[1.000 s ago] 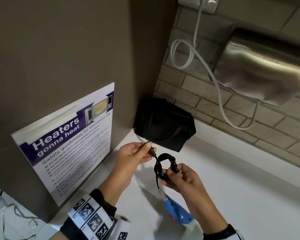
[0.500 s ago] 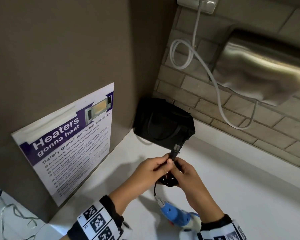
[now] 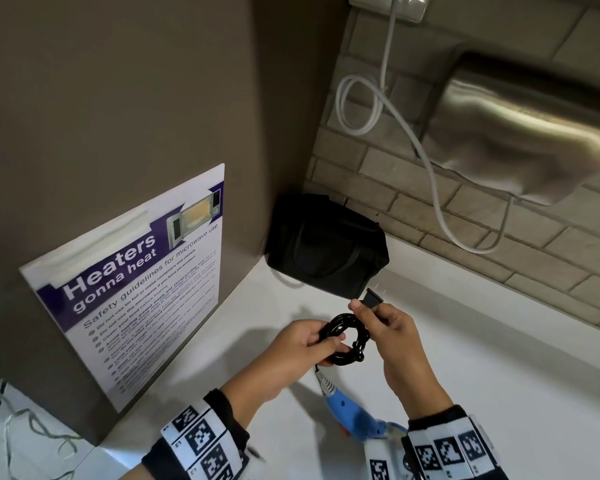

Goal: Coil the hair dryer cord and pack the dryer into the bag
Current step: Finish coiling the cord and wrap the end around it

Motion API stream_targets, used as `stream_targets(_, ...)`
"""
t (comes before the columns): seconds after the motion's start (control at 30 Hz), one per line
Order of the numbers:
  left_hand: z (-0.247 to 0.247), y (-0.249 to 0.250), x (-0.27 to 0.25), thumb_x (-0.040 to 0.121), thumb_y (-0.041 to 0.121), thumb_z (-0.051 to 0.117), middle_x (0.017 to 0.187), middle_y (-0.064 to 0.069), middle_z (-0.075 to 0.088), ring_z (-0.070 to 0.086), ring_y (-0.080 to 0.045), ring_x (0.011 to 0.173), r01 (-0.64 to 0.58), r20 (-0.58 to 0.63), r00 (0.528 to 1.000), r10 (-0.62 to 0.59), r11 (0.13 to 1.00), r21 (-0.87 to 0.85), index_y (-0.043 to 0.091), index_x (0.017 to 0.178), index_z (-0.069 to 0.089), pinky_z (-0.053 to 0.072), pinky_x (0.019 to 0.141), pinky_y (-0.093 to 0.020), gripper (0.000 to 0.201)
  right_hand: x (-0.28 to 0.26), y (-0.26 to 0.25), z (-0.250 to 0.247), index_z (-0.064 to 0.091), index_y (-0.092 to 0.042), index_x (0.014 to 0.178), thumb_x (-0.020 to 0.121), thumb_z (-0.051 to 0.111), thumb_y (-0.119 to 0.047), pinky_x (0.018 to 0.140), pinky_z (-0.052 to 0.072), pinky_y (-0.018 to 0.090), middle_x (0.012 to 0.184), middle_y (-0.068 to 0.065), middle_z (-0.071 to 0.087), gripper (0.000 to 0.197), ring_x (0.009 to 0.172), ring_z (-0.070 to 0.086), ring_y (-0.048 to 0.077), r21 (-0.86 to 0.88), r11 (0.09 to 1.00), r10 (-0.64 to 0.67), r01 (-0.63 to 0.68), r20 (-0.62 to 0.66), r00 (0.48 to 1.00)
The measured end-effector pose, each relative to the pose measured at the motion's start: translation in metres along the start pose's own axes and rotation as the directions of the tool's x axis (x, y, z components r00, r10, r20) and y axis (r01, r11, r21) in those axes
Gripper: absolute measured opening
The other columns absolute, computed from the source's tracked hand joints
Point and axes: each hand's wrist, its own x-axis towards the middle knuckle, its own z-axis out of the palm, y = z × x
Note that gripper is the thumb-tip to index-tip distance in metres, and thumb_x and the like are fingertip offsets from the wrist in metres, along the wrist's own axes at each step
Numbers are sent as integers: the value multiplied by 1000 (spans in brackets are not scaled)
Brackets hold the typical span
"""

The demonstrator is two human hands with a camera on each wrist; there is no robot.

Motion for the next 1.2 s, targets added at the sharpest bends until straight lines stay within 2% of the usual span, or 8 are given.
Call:
stream_targets(0.1, -1, -4, 3, 93, 10, 55, 99, -11, 74, 71, -17, 95, -8, 0, 1000, 8, 1000, 9, 4, 110, 64, 54, 78, -20, 20, 3, 5, -5, 60, 15, 90, 80, 72, -27, 76, 46, 35, 81, 14, 64, 45, 76, 60, 18, 83, 994, 63, -65, 20, 998)
stream_targets(0.2, -4, -10, 4, 93, 15, 56, 100, -6, 75, 70, -13, 96, -25, 10, 1000, 25, 997, 72, 11, 111, 65, 53, 78, -21, 21, 2, 5, -14, 65, 4, 99, 81, 69, -32, 84, 45, 34, 90, 5, 72, 41, 86, 64, 13, 27, 985, 167, -171, 129, 978)
stream_targets(0.33, -9, -14, 4, 94, 18, 55, 97, 1, 74, 67, -7, 93, -35, 31, 999, 32, 991, 126, 19, 112, 65, 52, 76, -21, 20, -3, -1, -31, 69, -18, 95, 83, 70, -27, 72, 43, 26, 83, -7, 69, 14, 80, 58, 9, -103, 960, 278, -259, 290, 916)
stream_targets(0.47, -6, -16, 9, 93, 17, 56, 95, -3, 73, 67, -9, 90, -30, 14, 999, 29, 990, 138, 18, 105, 68, 53, 76, -23, 17, -3, -5, -38, 65, -18, 83, 83, 71, -16, 61, 47, 20, 84, 4, 67, 7, 70, 58, 11, -154, 956, 289, -251, 328, 899)
stream_targets(0.77, 7, -36, 32, 88, 6, 63, 116, -8, 66, 64, -16, 104, 33, -29, 999, -32, 999, 42, 16, 128, 54, 53, 84, -21, 43, 13, 21, -59, 62, 0, 99, 89, 61, -6, 77, 58, 22, 101, 25, 69, 12, 69, 66, 14, 156, 936, 294, -316, 149, 944)
stream_targets(0.9, 18, -54, 42, 92, 11, 57, 129, -15, 54, 55, -24, 121, 136, 25, 990, -138, 989, 49, 24, 143, 38, 49, 99, -38, 55, 20, 38, -74, 59, 15, 108, 89, 60, -1, 75, 59, 22, 107, 28, 66, 25, 83, 71, 21, 301, 879, 362, -371, 89, 928)
stream_targets(1.03, 27, -66, 51, 89, 26, 56, 131, -14, 57, 57, -20, 120, 187, 104, 974, -203, 971, 147, 23, 141, 41, 41, 107, -45, 55, 25, 53, -87, 60, 17, 104, 87, 62, 1, 79, 58, 27, 105, 29, 65, 24, 92, 67, 28, 363, 821, 456, -441, 47, 889)
stream_targets(1.2, 42, -65, 57, 99, 11, 43, 128, -11, 54, 55, -22, 119, 249, 138, 950, -281, 945, 213, 11, 137, 44, 44, 104, -37, 39, 30, 71, -102, 60, 19, 100, 87, 60, 3, 79, 58, 27, 96, 26, 64, 20, 82, 66, 25, 356, 790, 524, -499, 29, 851)
